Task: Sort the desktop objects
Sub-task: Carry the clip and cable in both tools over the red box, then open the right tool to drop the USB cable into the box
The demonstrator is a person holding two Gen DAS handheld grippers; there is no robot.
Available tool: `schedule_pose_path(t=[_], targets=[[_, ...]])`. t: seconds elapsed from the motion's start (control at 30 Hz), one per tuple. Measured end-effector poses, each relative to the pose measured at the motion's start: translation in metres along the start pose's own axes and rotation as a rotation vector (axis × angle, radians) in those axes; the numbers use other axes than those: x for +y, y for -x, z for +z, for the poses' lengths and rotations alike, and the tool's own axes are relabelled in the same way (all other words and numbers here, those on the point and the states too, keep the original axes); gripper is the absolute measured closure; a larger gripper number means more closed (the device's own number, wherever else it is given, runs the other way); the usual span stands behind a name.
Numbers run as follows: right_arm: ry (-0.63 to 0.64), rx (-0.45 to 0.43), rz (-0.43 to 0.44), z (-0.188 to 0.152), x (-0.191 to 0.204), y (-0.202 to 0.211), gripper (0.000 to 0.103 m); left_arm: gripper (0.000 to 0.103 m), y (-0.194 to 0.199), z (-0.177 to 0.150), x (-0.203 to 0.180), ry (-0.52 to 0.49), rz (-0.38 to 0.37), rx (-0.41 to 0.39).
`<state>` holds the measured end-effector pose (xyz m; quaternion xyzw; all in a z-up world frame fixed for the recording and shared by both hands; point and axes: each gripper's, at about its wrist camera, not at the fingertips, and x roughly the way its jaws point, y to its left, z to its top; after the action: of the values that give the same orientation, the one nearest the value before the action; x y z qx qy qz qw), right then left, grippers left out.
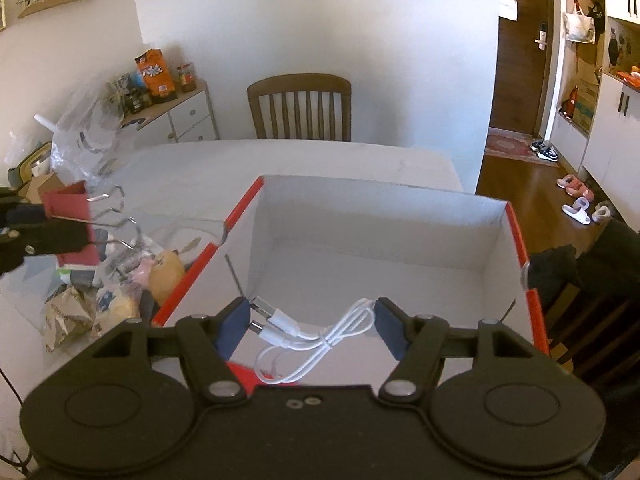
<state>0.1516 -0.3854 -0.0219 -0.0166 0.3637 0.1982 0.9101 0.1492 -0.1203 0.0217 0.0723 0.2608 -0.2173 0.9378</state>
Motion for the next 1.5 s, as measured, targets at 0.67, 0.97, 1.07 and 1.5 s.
schedule_pose_path(t=[0.67,0.97,1.07,1.5], targets=[[0.052,0.131,-0.056,-0.001,-0.046,-0.053,0.036,0.083,-0.131,0.034,-0.03,-0.16,-0.115,0.241],[0.118,0.182,-0.04,-0.012,-0.04,-0.067,0.036,0.083,-0.173,0.021,-0.04,-0.209,-0.123,0.398],[0.14,0.199,-0.044,-0.015,-0.039,-0.073,0.036,0.083,-0.183,0.016,-0.037,-0.213,-0.119,0.45],[0.119,0.262,-0.025,-0.015,-0.049,-0.086,0.036,0.083,-0.207,0.005,-0.031,-0.243,-0.094,0.59]])
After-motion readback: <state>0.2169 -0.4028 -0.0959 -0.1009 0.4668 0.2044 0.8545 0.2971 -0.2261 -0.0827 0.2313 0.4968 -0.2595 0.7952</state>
